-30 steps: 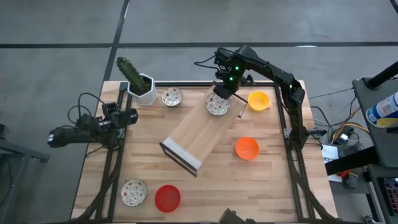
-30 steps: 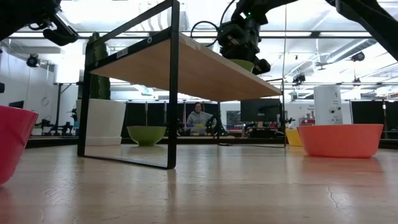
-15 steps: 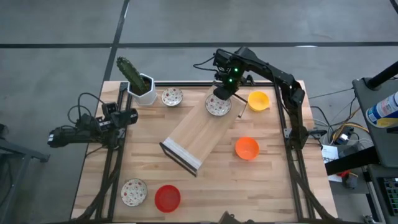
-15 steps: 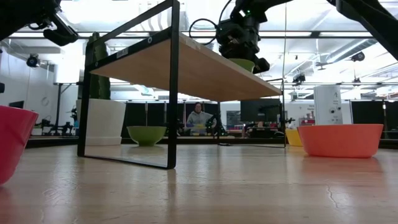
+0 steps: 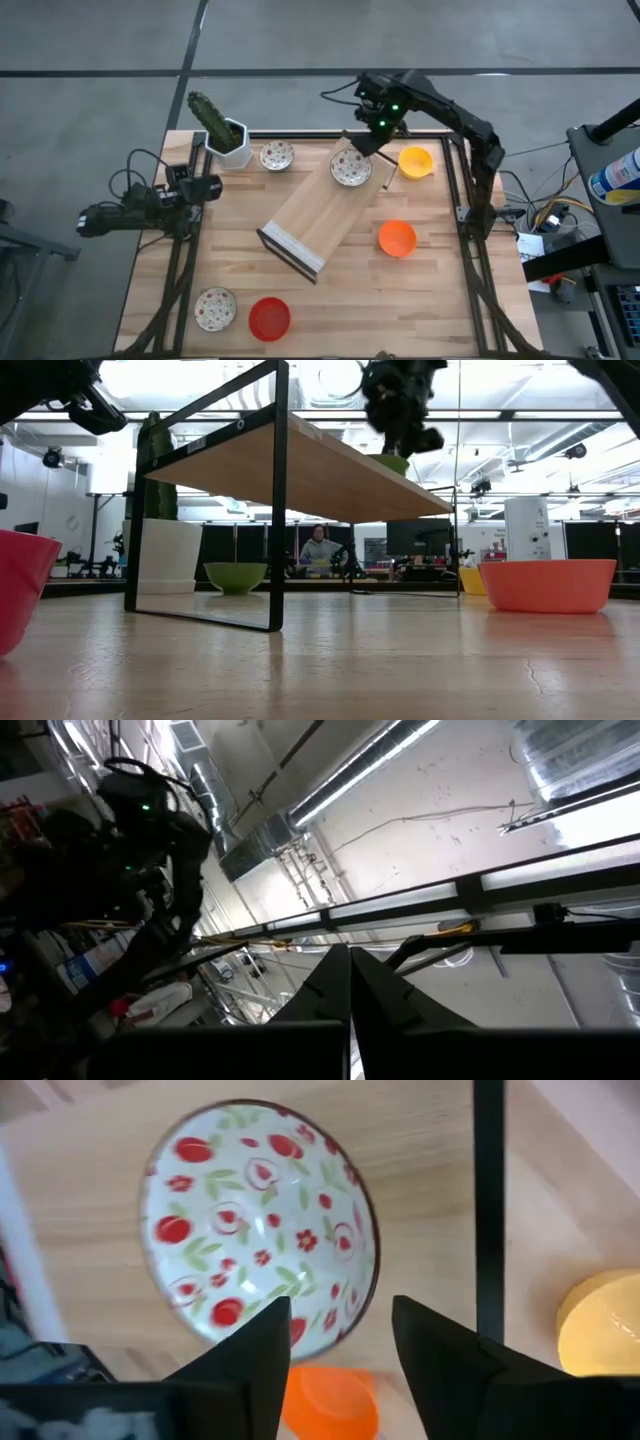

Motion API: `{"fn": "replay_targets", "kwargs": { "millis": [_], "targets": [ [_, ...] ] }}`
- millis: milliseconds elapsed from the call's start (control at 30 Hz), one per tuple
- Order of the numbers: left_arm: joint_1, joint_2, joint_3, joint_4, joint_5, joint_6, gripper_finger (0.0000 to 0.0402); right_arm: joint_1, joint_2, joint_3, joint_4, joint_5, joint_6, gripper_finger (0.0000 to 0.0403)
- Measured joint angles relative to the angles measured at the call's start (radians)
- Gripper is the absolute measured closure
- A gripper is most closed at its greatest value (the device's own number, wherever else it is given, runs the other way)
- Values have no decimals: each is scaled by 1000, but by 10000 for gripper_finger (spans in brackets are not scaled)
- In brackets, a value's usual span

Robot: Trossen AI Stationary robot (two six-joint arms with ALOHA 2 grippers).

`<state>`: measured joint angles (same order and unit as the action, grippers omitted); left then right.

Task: Pick & Place Mini bowls
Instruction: Stack the top white bowl on the top of the white bowl on the shelf

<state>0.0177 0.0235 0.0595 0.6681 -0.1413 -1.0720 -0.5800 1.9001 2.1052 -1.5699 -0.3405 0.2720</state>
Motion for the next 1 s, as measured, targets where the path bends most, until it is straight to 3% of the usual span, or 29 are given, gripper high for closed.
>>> {"fn": "replay_targets", "kwargs": {
  "millis": [267,500,767,1000],
  "targets": [
    [0,79,33,-37,-36,-30,305,16,-137,0,82,2,75,218],
    [-1,258,199,-131,-37,102,267,68,-222,0,250,14,87,218],
    [0,455,466,-588,-42,423,266,141,-255,0,332,56,84,218],
    [5,614,705,-1014,-144,708,266,210,-256,0,335,96,94,218]
  ]
}}
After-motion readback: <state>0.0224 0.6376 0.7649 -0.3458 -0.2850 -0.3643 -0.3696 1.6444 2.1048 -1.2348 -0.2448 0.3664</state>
